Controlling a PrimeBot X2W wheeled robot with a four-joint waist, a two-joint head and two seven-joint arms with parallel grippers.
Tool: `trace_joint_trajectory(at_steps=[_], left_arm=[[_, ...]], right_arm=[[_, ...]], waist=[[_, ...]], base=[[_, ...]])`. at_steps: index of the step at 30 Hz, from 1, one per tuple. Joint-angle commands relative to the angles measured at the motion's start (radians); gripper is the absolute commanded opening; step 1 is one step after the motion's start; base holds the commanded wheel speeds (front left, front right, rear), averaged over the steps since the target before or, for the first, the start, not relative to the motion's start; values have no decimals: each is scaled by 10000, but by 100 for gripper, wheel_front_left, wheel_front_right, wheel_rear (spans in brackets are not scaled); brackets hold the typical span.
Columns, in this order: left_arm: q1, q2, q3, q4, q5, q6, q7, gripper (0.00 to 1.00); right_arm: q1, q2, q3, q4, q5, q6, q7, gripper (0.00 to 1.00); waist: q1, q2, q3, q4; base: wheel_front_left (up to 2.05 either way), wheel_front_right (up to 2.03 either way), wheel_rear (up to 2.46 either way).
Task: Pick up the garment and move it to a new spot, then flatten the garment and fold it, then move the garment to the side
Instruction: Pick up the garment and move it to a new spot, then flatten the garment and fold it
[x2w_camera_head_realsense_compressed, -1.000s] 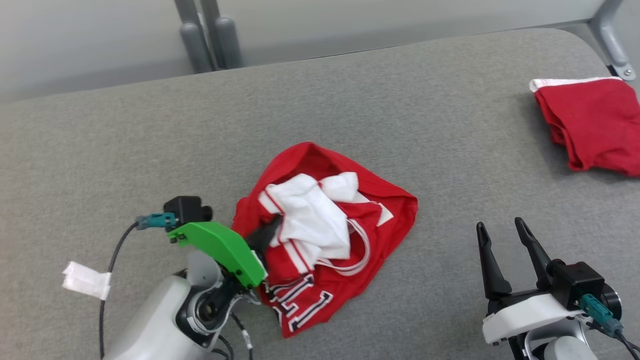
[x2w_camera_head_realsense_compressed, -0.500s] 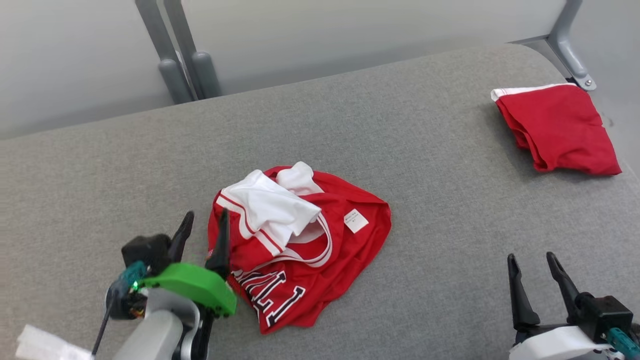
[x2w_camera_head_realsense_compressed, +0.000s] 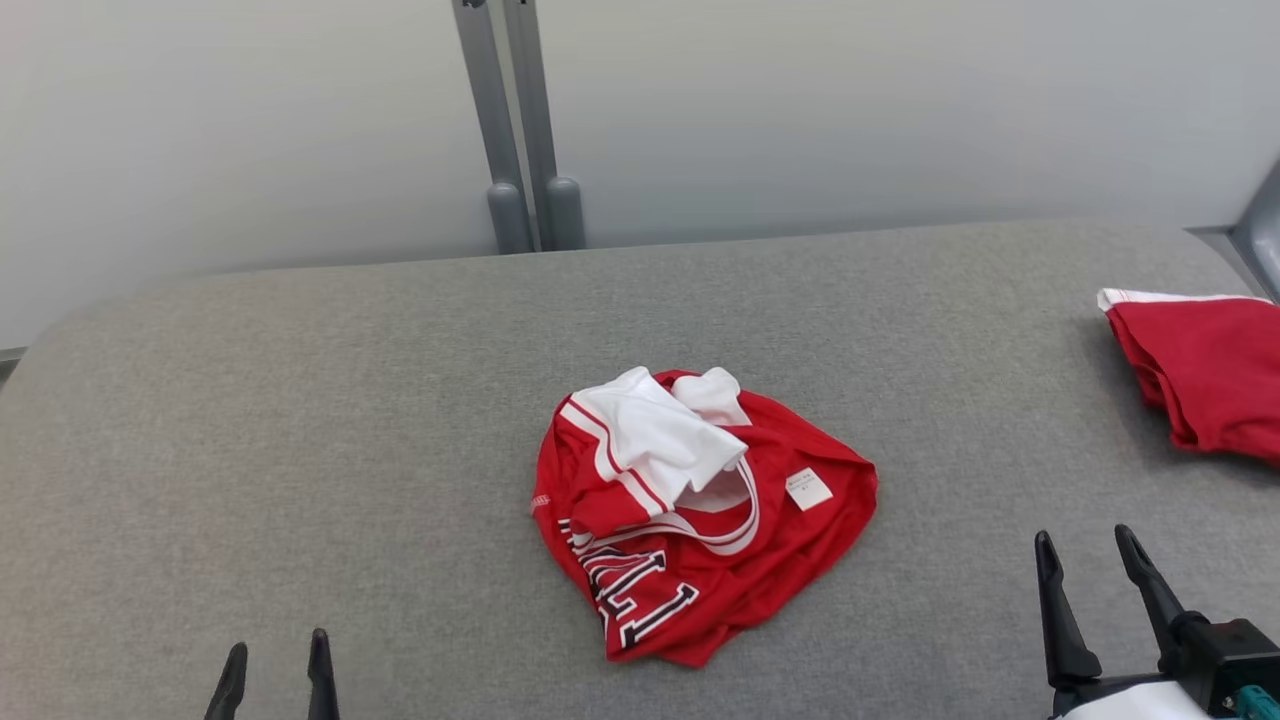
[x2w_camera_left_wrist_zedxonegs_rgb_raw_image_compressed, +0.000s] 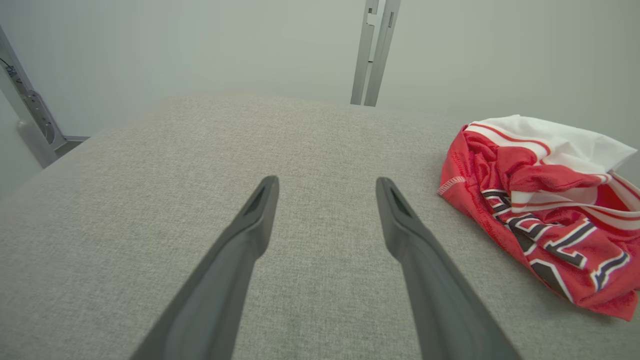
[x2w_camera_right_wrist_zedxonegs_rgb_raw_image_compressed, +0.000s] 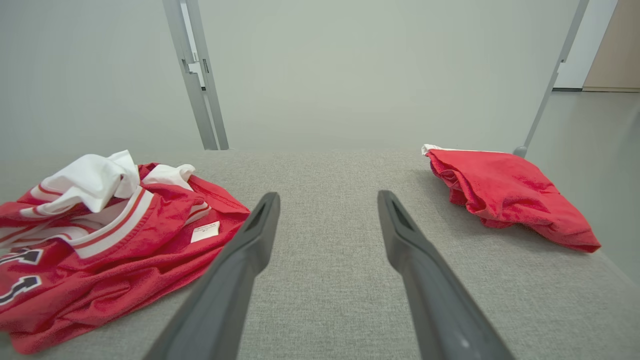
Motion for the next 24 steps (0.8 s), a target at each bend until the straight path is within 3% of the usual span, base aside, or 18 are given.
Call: trace_joint_trajectory(at_steps=[1, 6, 11, 24], left_arm=[[258, -149, 288, 6, 186, -272, -24, 100], [603, -685, 1215, 23, 650, -1153, -23, 100], [560, -1156, 1795, 85, 1191, -1706, -24, 100], [193, -1645, 2349, 154, 1810, -2231, -24, 100]], right_arm=[[214, 34, 0, 54, -12, -4, -30, 100], [291, 140, 50, 175, -32, -4, -30, 100], [273, 201, 94, 246, -37, -4, -28, 100], [135, 195, 177, 235, -96, -4, -28, 100]], waist=[[1, -1, -480, 579], [1, -1, -586, 751], [1, -1, -554, 790], [1, -1, -427, 519]], base=[[0, 0, 0], [0, 0, 0], [0, 0, 0], [0, 0, 0]])
